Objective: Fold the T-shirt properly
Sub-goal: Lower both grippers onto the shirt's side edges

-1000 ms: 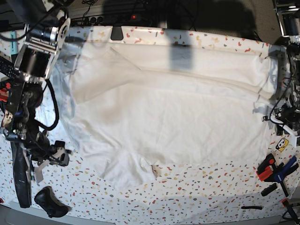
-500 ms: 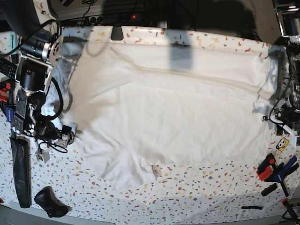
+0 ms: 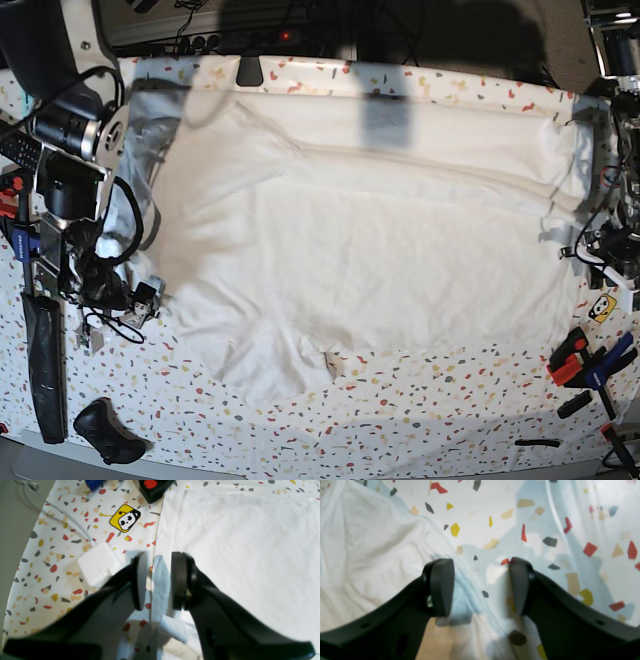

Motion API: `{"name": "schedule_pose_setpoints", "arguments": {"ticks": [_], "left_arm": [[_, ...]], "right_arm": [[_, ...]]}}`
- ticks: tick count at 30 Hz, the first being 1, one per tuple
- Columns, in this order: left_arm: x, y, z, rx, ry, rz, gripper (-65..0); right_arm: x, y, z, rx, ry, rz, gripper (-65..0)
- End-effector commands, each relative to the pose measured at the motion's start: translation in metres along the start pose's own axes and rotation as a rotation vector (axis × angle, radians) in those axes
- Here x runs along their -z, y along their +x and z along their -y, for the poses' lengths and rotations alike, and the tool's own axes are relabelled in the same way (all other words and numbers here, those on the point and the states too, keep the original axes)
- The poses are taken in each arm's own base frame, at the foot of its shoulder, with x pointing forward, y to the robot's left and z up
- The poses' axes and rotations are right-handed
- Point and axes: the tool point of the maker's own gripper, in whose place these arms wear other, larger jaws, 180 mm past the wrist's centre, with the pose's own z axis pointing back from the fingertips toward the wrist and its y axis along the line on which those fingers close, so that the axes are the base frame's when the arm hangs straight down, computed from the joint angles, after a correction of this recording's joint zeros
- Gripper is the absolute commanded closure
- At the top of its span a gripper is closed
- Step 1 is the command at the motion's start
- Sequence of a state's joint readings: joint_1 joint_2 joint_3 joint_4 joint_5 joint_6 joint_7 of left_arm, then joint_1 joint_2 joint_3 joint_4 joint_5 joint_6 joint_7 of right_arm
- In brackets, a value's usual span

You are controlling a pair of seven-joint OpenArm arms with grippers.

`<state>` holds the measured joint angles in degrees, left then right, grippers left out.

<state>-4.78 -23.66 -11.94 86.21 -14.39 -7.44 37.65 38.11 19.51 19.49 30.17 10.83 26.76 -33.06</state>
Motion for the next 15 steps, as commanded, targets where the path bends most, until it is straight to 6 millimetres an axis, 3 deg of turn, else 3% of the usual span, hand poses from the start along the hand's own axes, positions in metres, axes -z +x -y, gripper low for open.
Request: {"name": "schedule_pose_setpoints", "arguments": {"ticks": [1,9,15], "left_arm": [[-0.003,0.023,-0.008,0.01,0.017,0.066,-16.2],[-0.002,0.023,-0.007,0.008,0.015,0.07,-16.2],[-0.004,0.04,-0.001,-0.005,0.005,0.178,-16.2]], "right_arm": [[-0.002,0.014,-0.007,-0.01,0.007,0.003,-35.5],[0.013,0.0,-0.065,-0.054,0.118,-0.061,-35.5],[0.013,-0.001,-0.065,-0.055,0.118,-0.067,-35.5]]}}
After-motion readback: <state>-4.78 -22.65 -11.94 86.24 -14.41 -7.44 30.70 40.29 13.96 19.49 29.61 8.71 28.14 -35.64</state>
